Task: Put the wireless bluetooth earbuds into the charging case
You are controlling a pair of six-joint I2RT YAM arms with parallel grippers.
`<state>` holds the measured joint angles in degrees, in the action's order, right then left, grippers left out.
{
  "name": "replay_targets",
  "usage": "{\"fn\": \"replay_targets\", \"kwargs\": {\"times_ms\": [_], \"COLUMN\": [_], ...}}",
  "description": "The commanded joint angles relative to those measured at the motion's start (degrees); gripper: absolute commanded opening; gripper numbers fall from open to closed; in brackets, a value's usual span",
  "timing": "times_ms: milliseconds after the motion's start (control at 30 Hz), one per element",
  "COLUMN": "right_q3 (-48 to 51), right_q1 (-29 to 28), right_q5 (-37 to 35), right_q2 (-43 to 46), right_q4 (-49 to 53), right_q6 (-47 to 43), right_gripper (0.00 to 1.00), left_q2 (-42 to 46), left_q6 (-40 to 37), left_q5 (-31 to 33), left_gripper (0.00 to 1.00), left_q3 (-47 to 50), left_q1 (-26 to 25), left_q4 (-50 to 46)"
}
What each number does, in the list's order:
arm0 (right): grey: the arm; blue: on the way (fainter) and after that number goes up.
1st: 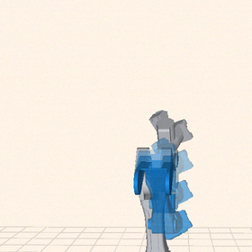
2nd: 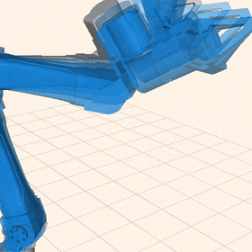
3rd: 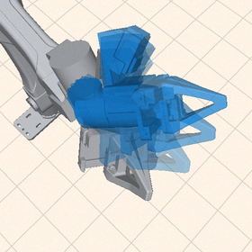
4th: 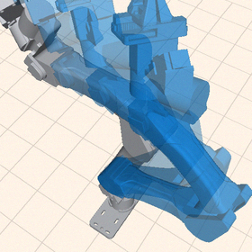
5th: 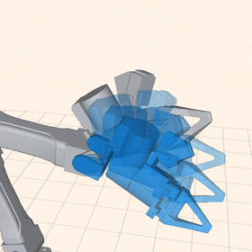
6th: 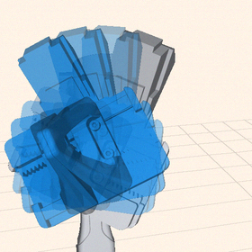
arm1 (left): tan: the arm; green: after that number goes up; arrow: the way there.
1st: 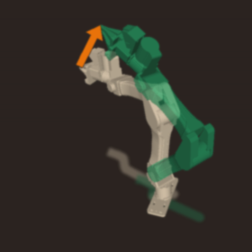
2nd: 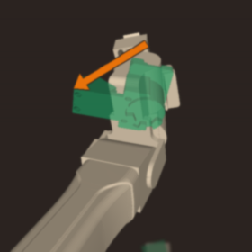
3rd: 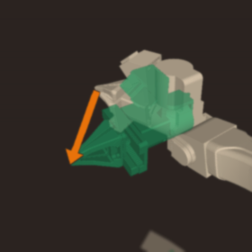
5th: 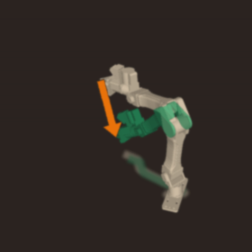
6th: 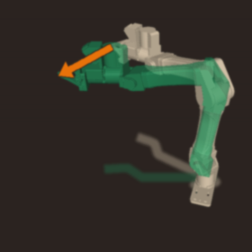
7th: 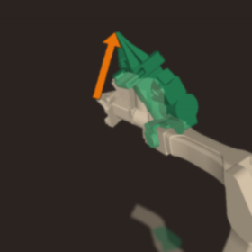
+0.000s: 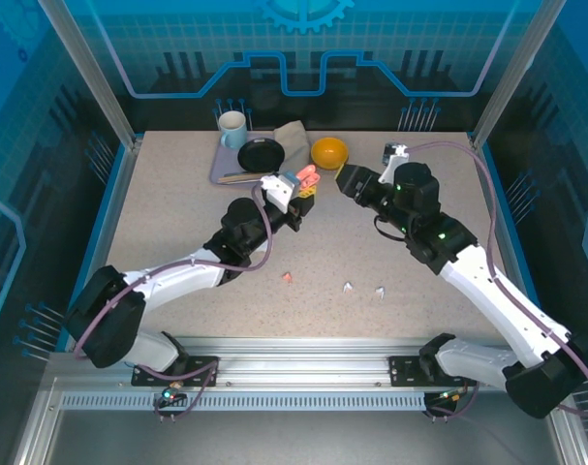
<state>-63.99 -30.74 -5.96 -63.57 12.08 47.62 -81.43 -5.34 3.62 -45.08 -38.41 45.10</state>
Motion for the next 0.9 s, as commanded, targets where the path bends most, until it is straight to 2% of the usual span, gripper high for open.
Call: {"fn": "replay_targets", "kwargs": {"times_ms": [0,167,300,467,633,867], "right_q3": [-1.73,-0.60,-1.19,-5.79,-15.04,-26.23], "right_q1": [0.51,-2.23,-7.79,-13.88,-19.12,-23.34], "right_q5": [-0.82,-0.61,-0.92,0.26,-0.23,-1.57], "right_q2": [-0.60,-5.79,-14.29,-26.86,-39.67,-51.85], "right_q4": [12.93,21.17,23.99,26.28,32.00,38.29], "right_q6": [0.29,3.65,2.24,-6.40,-17.51,-23.27], "right_gripper": [0.54,0.54,0.54,0.54,0.52,0.52], "left_q2": [4.40,9.12,13.29,18.68,23.34,26.84], "left_q6": [-2.54,-2.16,-1.97,-1.00,-0.57,-0.02], "left_q5": [1.95,2.36,2.44,2.95,3.27,3.75], "left_gripper": [0.00,0.00,0.00,0.00,0.00,0.00], "left_q3": [1.50,4.14,6.00,8.76,10.99,12.53], "left_q1": [0.42,3.76,6.26,8.67,10.19,11.14], "left_q4": [-0.05,-1.78,-3.66,-5.55,-7.48,-8.19]}}
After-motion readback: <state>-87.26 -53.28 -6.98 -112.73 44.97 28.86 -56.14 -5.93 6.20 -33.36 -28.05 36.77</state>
